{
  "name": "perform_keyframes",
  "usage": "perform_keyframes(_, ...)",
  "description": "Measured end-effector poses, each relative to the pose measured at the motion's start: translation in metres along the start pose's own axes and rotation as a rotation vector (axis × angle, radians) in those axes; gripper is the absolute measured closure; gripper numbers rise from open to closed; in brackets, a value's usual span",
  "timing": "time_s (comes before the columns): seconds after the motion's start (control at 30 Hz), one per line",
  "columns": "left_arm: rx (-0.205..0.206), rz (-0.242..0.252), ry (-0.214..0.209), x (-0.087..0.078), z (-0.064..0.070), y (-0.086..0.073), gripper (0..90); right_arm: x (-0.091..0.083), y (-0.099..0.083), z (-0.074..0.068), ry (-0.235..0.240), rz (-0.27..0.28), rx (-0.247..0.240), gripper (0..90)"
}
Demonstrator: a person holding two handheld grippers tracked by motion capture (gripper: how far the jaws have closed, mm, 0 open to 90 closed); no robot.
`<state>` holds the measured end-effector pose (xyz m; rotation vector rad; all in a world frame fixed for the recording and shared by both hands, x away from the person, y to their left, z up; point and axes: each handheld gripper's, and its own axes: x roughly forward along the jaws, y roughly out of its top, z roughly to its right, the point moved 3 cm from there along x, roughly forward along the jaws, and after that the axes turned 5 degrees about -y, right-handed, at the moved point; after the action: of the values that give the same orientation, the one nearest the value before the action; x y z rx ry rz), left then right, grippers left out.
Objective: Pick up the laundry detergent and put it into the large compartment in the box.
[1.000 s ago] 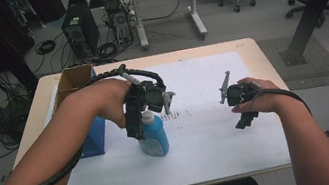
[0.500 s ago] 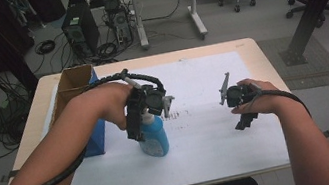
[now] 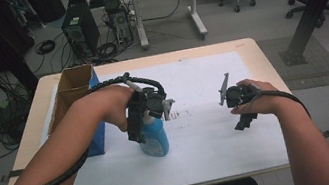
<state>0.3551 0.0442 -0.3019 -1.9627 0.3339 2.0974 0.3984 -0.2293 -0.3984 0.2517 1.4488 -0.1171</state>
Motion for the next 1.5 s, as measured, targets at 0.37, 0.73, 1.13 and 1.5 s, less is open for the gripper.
perform_keyframes(0.37,0.035,-0.003,0.017,0.009,-0.002,0.0,0.6,0.002,0.001,0.0,0.002,0.0,-0.003,5.3)
perform_keyframes(0.73,0.044,-0.015,0.041,0.016,-0.004,-0.001,0.9,0.006,0.002,0.0,0.005,0.001,-0.004,5.4)
perform_keyframes(1.13,0.049,-0.013,0.063,0.02,-0.005,0.0,6.2,0.009,0.004,-0.001,0.01,0.004,-0.008,5.4)
perform_keyframes(1.5,0.031,-0.014,0.05,0.023,-0.005,-0.001,14.1,0.011,0.004,-0.001,0.012,0.001,-0.005,5.4)
